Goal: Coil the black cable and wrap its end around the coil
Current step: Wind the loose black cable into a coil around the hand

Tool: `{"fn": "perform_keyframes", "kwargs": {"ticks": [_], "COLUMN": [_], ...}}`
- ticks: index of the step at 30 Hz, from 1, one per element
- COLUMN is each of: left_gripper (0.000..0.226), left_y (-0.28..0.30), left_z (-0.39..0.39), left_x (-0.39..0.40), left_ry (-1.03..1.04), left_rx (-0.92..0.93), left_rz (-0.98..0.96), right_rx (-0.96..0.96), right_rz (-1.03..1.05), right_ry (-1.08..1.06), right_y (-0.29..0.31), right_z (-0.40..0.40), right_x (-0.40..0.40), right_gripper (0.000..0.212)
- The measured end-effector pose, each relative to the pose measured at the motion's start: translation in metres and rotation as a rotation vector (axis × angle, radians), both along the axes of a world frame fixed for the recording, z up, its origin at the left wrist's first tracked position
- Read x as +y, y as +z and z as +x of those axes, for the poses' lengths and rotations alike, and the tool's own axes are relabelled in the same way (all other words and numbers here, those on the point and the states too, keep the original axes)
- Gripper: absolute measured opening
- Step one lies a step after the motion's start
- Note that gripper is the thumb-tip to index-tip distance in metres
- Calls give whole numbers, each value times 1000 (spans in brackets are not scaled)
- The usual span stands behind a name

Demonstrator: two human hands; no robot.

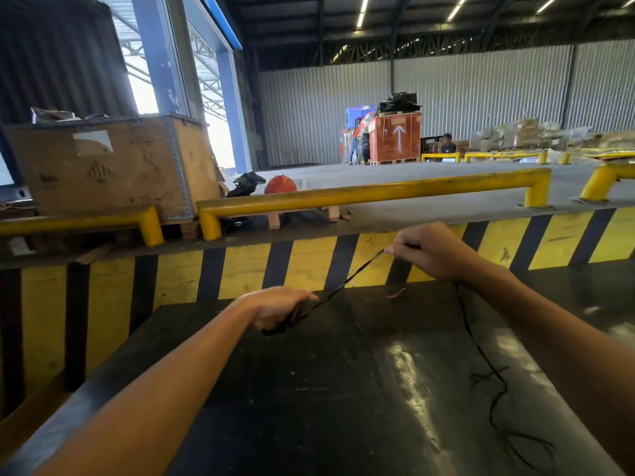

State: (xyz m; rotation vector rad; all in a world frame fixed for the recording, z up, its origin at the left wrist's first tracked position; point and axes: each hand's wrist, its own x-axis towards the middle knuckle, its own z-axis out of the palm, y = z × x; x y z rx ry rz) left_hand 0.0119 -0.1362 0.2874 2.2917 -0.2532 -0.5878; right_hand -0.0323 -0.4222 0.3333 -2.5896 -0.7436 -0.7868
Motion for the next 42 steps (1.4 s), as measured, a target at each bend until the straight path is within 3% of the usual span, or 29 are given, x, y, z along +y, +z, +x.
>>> {"fn": "perform_keyframes", "kwargs": {"ticks": [2,5,8,10,12,15,17,19,23,25,27,30,34,36,38,40,42], "left_gripper": [46,45,51,53,50,46,45,45,61,53,51,38,49,52,50,48,47], "left_y": [5,20,34,41,46,45,37,27,3,-3,0,10,36,55,73,81,79], "left_z": [-14,-28,-36,-40,-39,-27,-16,-7,-2,-3,-12,-31,-53,-56,-51,-40,-27], "left_x": [-15,-28,-35,-41,-49,-49,-37,-22,-7,-10,-16,-33,-58,-68,-71,-70,-67], "left_ry": [-219,-487,-648,-615,-459,-147,0,57,-125,-232,-264,-484,-659,-568,-393,-216,-91], "left_rx": [200,393,486,453,340,115,-64,-227,-336,-257,-6,268,374,319,140,-81,-346], "left_rz": [-27,-316,-605,-817,-1032,-1215,-1108,-813,57,269,129,-152,-711,-1033,-1230,-1272,-1068], "right_rx": [-82,-68,246,470,601,594,591,569,400,263,137,17,159,254,285,284,292], "right_rz": [177,368,154,-14,-6,-108,-184,-199,-234,-239,-154,68,69,-1,-20,-48,-58], "right_ry": [-44,-151,-151,-25,97,180,186,154,67,11,-39,-118,-105,-49,6,41,54], "right_y": [2,-9,-42,-71,-92,-101,-93,-78,-34,-16,-8,-14,-41,-56,-65,-64,-59], "right_z": [11,21,17,3,-17,-35,-38,-36,-26,-19,-9,1,4,-1,-8,-11,-8], "right_x": [1,0,14,37,59,68,58,41,7,-5,-13,-13,6,22,37,45,43], "right_gripper": [25,23,21,23,23,24,22,20,23,26,25,24,30,30,28,28,26]}}
